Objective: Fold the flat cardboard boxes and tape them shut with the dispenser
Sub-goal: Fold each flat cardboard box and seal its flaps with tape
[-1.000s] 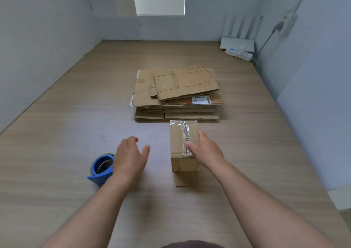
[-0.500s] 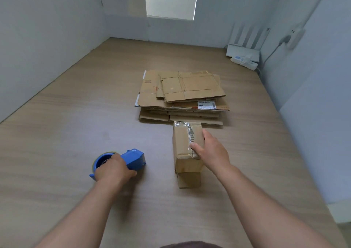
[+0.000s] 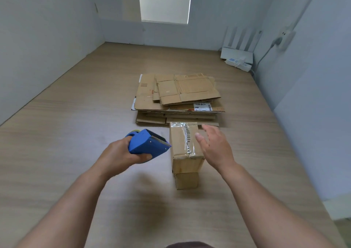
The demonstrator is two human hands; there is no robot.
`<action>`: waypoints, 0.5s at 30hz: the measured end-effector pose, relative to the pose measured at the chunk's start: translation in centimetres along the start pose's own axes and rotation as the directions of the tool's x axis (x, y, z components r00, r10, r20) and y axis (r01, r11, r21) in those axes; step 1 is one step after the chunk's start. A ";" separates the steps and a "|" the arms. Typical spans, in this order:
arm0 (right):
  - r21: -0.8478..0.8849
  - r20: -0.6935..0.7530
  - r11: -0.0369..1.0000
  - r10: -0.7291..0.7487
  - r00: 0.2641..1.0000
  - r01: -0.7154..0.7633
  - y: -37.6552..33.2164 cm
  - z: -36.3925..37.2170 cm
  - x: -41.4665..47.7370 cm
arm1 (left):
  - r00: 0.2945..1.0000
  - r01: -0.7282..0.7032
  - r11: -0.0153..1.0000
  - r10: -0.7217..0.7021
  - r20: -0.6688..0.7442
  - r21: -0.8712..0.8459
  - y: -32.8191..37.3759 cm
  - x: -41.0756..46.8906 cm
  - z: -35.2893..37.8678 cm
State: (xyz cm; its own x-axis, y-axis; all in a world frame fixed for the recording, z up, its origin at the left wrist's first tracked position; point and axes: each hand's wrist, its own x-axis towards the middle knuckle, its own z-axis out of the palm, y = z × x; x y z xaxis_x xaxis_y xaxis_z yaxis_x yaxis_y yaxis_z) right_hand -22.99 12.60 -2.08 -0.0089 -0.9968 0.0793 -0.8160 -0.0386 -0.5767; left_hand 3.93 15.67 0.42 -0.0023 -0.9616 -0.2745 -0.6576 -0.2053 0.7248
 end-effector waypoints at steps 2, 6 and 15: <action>0.182 -0.037 0.981 -0.063 0.997 0.069 -0.9 -0.6 -0.5 | 0.996 -0.068 0.994 0.073 0.054 -0.086 1.4 -0.6 -0.5; 0.598 0.164 0.801 -0.110 0.980 -0.010 -3.4 -2.1 -1.5 | 0.976 -0.167 0.978 0.181 0.117 -0.122 3.1 -1.1 -0.5; 0.715 0.373 0.646 -0.028 0.927 -0.269 -3.4 -2.6 -1.5 | 0.956 -0.214 0.973 0.227 0.184 -0.091 3.6 -1.4 -0.1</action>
State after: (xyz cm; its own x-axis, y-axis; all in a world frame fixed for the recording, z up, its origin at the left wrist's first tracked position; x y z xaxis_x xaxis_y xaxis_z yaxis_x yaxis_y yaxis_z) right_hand -21.77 14.43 1.88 0.2300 -0.9494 -0.2140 -0.1113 0.1928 -0.9749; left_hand 1.62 16.23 3.46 -0.2905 -0.9327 -0.2139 -0.5706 -0.0106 0.8212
